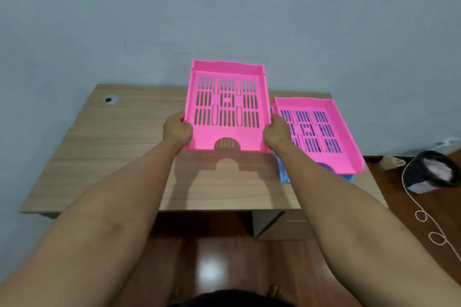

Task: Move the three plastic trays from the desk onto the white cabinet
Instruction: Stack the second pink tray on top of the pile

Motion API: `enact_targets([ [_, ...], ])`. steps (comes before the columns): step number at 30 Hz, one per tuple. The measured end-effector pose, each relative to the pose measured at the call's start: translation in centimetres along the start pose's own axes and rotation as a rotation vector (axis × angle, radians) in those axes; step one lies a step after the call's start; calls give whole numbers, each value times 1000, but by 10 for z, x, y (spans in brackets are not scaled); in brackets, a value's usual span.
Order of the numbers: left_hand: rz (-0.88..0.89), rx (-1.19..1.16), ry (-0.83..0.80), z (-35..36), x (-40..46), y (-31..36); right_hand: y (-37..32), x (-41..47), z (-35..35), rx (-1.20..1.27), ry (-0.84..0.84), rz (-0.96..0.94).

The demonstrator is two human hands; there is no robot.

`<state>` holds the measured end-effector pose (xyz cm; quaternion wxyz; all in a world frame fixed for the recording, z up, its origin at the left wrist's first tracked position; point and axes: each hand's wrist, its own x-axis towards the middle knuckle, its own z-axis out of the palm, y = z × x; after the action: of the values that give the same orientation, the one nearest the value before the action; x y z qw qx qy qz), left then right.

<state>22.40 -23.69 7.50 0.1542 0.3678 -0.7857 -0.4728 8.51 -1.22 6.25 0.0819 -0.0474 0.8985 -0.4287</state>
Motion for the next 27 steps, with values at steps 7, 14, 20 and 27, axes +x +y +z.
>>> enact_targets([
  [7,-1,-21,-4,114,-50,58,75,37,-112,-48,-35,-15],
  [14,-38,-36,-55,201,-88,102,155,80,-187,-87,-45,60],
  [20,-45,-15,-126,247,-101,120,181,81,-226,-80,-46,62],
  [27,-101,-27,-164,272,-103,121,205,93,-238,-54,-90,81],
])
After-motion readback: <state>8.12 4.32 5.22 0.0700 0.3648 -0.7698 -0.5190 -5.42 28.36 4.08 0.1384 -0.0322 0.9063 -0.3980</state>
